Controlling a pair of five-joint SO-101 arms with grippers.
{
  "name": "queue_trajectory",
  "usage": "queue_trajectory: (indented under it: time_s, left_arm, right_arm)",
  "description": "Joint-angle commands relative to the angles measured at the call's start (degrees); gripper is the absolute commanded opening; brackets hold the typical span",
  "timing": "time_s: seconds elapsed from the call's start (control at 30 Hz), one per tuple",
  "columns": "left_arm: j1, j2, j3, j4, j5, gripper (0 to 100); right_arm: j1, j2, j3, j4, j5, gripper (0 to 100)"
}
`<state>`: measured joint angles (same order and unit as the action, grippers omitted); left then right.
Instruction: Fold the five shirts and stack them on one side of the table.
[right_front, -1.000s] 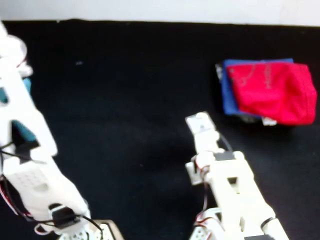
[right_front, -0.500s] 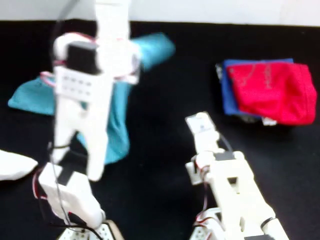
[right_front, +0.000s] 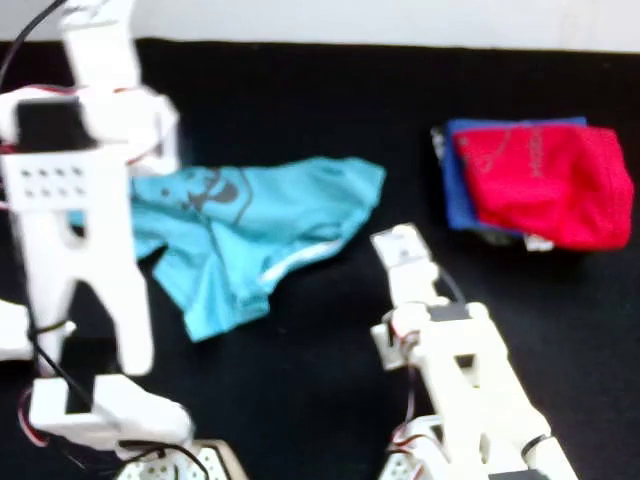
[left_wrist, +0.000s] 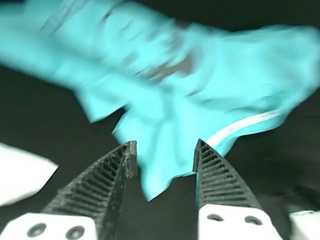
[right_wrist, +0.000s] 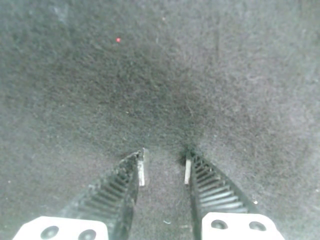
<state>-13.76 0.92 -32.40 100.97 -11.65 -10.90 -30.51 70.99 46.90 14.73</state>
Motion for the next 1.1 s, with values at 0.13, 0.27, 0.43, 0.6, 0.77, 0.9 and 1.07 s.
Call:
queue_trajectory:
  time_s: [0.13,0.27,0.43,0.6,0.77,0.9,1.07]
  left_arm:
    - [-20.97,-1.89,17.36,-5.54,-5.63,19]
    - [-31.08,-1.89,23.43,-12.48,-8.35,19]
    - [-43.12,-1.80,29.49,-17.76,-13.27,20]
    - [-53.05,-1.80,33.36,-20.48,-14.77,20]
    - [-60.88,-1.71,33.80,-22.95,-16.53,20]
    - [-65.54,-1.71,33.80,-22.59,-18.02,20]
    - [-67.47,-1.71,33.80,-22.51,-18.02,20]
  right_arm:
    - [-8.75,-3.47,-14.81,16.04,0.53,15.1]
    - [-15.16,-3.21,-27.56,21.93,0.35,15.1]
    - [-22.99,4.79,-40.66,22.37,0.35,15.1]
    - [-33.45,20.18,-55.25,24.13,0.26,15.1]
    - [-45.14,32.75,-69.32,28.09,-2.11,15.2]
    - [-51.82,41.45,-77.23,29.93,-4.31,15.2]
    - [-56.75,49.19,-84.62,33.27,-5.45,15.9]
